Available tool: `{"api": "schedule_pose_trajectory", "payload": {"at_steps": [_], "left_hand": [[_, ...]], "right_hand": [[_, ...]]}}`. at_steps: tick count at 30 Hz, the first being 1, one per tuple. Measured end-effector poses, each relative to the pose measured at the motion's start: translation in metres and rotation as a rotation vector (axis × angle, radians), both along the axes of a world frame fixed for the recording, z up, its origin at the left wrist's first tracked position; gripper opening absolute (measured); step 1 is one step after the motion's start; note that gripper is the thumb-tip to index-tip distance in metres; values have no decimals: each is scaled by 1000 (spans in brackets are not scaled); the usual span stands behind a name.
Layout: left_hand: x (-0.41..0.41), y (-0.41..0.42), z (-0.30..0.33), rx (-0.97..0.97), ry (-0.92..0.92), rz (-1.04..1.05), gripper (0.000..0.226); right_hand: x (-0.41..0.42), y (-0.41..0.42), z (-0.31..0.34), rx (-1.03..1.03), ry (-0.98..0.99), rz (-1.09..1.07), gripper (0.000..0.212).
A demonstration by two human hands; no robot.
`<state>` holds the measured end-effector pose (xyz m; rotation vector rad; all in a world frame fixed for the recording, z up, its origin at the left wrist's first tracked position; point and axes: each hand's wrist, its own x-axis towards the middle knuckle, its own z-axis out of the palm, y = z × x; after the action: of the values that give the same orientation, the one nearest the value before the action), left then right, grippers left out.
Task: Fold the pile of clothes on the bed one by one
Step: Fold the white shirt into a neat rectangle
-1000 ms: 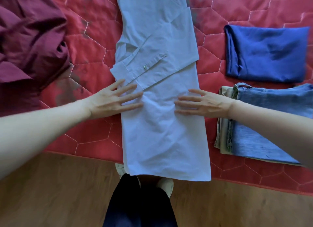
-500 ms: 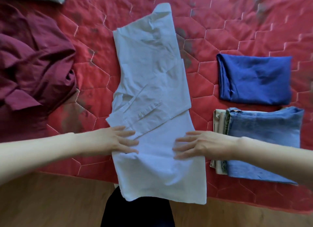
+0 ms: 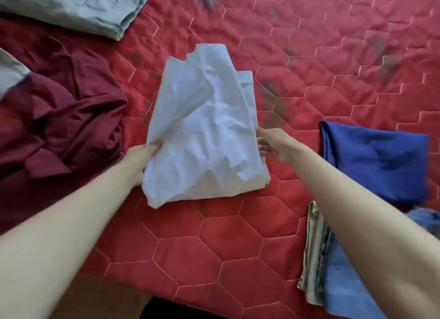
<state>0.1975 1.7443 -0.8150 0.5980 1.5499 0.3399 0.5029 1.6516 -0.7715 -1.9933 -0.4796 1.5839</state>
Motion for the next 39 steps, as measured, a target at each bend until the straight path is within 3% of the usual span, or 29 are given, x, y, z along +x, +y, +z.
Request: {"api": "schedule_pose_trajectory", "payload": {"at_steps": [2,4,7,11,15,17,19,21,25,27,30,34,39], "left_hand": [[-7,-17,2,121,87,-49,28],[-16,-33,7,277,189,-114,25],[-31,-59,14,289,141,-41,22],[-44,-88,25,244,95,-22,9],[-48,-115,29,308,86,-55,25],[-46,-126,29,334,110,-56,40],[-44,-130,28,366,108,-58,34],[-41,-125,27,417,73,-69,19],[-51,-117,27,458,-33,-128,15],[-66,-125,24,458,56,-289,15],[-82,-139,16,570,321,-596,17],[-75,-134,20,521,274,-565,58],[-58,-125,38,448,165,-573,123]], "right_hand": [[-12,-14,-5,-10,-39,45,32],[-22,-28,-8,1,-52,-31,51],[-34,-53,-2,50,-112,-45,71],[-47,-87,8,255,-109,27,17],[-53,-109,-1,252,-279,-13,23],[-57,-116,-2,265,-394,-58,11],[-61,-119,0,310,-448,-120,25],[-62,-118,0,372,-410,-131,17],[-56,-128,1,397,-261,-70,7],[-53,-151,-4,341,-346,-19,15],[-57,-187,-17,194,-616,219,10],[-63,-182,-18,166,-660,292,29],[-67,-144,-11,172,-589,18,33]]}}
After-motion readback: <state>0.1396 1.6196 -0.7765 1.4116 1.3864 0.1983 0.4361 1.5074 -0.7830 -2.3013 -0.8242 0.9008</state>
